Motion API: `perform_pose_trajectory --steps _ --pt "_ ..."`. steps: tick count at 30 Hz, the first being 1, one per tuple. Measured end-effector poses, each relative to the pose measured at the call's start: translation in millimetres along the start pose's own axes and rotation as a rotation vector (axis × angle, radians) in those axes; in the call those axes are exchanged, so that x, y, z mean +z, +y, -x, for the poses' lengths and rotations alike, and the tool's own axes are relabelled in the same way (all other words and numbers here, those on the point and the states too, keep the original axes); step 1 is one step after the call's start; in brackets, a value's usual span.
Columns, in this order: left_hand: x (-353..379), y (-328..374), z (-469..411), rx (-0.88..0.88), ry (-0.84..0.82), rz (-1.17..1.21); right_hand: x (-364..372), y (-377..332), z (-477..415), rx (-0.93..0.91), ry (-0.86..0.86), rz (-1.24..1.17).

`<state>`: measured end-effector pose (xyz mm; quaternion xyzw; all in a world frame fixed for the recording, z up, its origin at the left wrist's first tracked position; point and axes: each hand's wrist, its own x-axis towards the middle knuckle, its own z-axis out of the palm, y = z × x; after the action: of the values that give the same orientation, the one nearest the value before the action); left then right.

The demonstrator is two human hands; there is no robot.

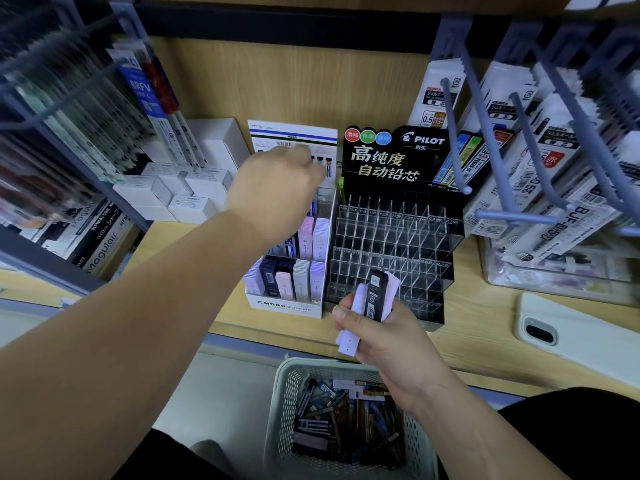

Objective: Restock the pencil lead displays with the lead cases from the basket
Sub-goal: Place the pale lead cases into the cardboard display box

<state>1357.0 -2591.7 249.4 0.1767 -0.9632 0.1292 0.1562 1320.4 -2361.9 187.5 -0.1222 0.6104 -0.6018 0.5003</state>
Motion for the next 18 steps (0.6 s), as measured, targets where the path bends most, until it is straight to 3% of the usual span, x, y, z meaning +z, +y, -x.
perform_pose_trajectory --steps 2,5,10,18 --pt "-8 11 15 0.131 0.079 -0.068 1 0 0 0.005 -0.006 0.017" --pt "-13 33 48 0.19 0.096 0.135 3 -1 2 0.017 -0.022 0.063" --pt "-25 68 100 -0.08 -0.174 0.876 8 2 8 0.041 -0.096 0.212" --pt "-32 75 111 -0.333 -0.246 1.13 14 5 20 0.084 -0.124 0.246"
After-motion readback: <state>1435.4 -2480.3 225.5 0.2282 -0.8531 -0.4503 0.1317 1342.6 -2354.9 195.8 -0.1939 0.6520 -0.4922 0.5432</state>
